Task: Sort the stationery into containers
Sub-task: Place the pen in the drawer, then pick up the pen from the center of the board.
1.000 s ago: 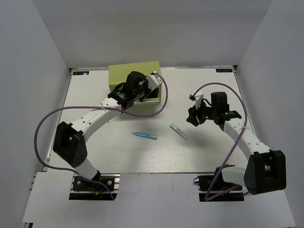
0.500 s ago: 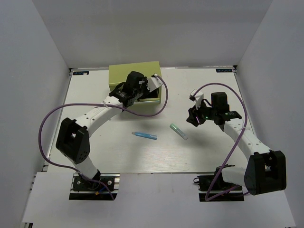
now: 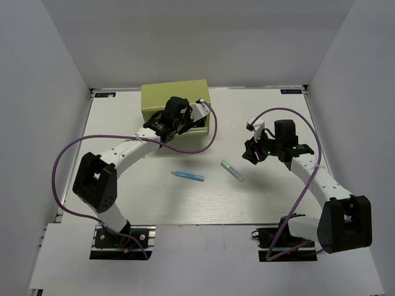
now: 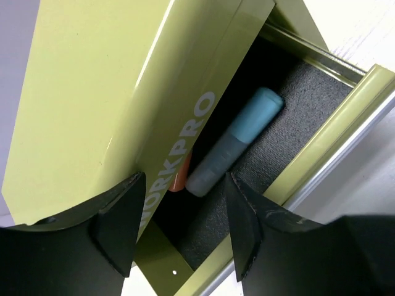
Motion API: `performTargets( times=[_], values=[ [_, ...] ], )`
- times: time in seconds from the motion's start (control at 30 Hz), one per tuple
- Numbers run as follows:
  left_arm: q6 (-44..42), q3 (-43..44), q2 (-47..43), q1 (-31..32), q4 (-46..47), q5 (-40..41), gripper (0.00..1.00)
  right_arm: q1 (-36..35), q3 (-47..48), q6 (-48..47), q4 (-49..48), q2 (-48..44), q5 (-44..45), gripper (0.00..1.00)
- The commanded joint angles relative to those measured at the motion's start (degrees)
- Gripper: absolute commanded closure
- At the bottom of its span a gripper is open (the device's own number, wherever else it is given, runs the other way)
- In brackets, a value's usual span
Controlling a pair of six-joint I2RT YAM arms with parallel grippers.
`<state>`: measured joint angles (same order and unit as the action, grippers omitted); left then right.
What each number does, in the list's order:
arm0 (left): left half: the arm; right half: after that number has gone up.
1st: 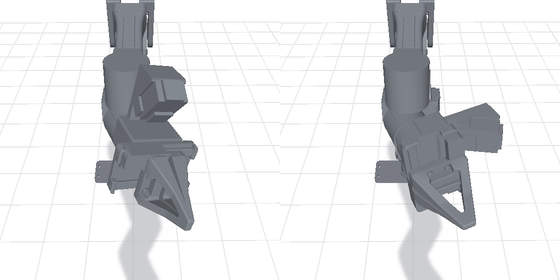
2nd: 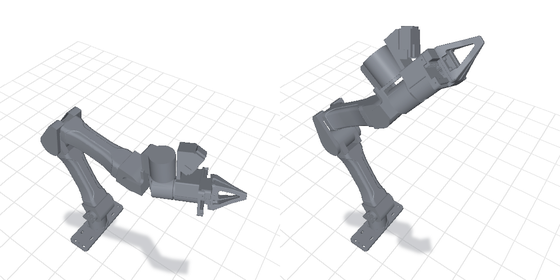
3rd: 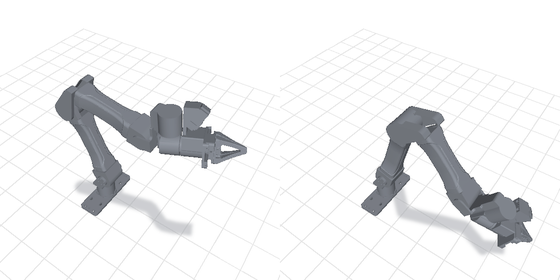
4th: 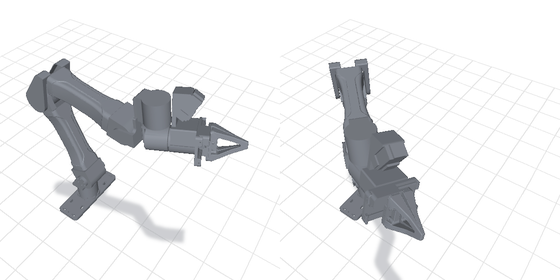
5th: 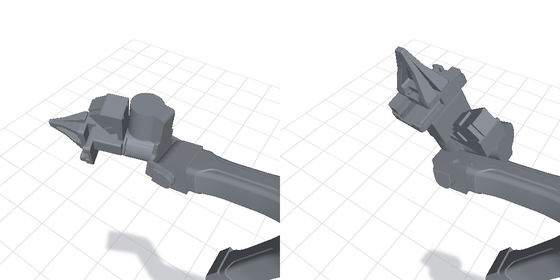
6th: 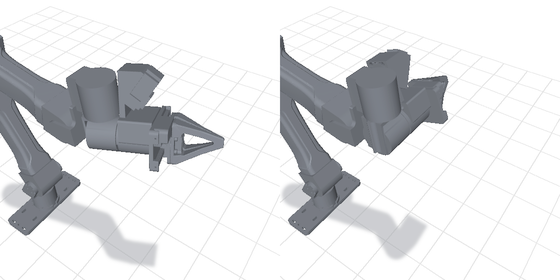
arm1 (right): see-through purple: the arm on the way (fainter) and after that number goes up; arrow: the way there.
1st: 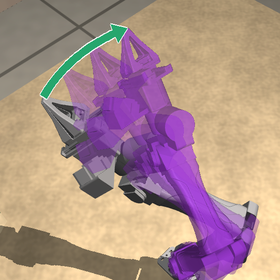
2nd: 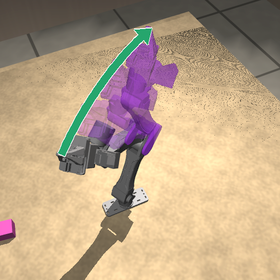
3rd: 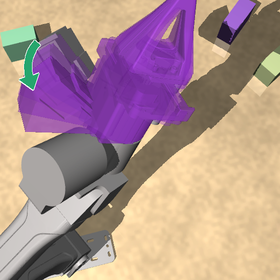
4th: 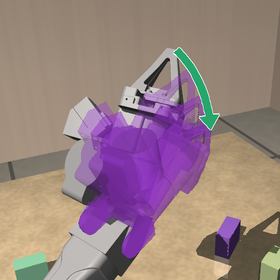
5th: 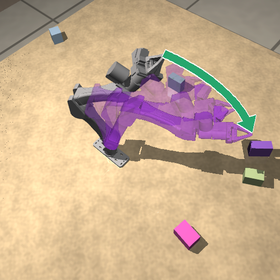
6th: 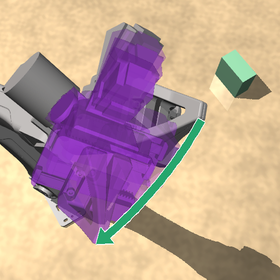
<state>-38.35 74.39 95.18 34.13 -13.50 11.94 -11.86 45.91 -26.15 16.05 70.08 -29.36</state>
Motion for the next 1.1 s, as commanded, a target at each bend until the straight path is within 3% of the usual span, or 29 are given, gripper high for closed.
performTargets(
  times=[0.0, 0.17, 0.2, 0.3, 0.33, 0.43, 0.53, 0.57, 0.8, 0.9, 1.07],
  values=[
    [-0.1, -0.1, -2.1, -0.2, 2.8, 1.5, 0.35, 0.3, 0.2, -0.7, -1.6, -0.7, -1.6, 0.43],
    [0.9, 0.5, -4.1, 0.7, 3.5, 3.7, 0.34, 0.3, 0.6, -1.4, -0.5, -0.8, -2.5, 0.43],
    [1.5, 0.5, -4.7, 0.7, 3.5, 4.5, 0.30, 0.3, 0.5, -2.3, -0.2, -0.7, -3.1, 0.43],
    [11.9, 4.2, -7.9, 1.3, -0.6, 3.8, 0.25, 0.1, 1.5, -5.2, 3.5, 0.0, -8.1, 0.40],
    [20.2, 5.9, -8.7, 1.3, -2.4, 3.8, 0.20, 0.1, 1.6, -7.4, 4.5, 1.0, -9.1, 0.40],
    [32.9, 5.9, -13.2, 0.2, -10.0, -1.4, 0.09, -0.5, 2.8, -9.1, 7.1, 3.0, -11.8, 0.39],
    [45.4, -1.7, -18.3, 0.1, -11.4, -3.9, 0.00, -2.5, 3.0, -9.1, 6.4, 6.4, -9.6, 0.38],
    [52.6, -4.1, -22.2, 0.1, -11.4, -3.9, 0.00, -3.2, 3.1, -8.8, 5.7, 8.9, -7.1, 0.38],
    [80.2, -27.1, -42.1, 0.1, -12.0, 0.3, 0.00, -8.4, 4.6, -3.7, 1.0, 16.5, 3.7, 0.32],
    [89.6, -32.5, -48.5, 0.1, -13.2, 4.3, 0.00, -10.5, 4.3, -1.3, -0.5, 18.4, 8.3, 0.32],
    [98.0, -40.5, -56.0, 0.1, -15.0, 6.5, 0.00, -13.5, 4.2, 1.7, -3.4, 21.7, 14.1, 0.31]
  ],
)
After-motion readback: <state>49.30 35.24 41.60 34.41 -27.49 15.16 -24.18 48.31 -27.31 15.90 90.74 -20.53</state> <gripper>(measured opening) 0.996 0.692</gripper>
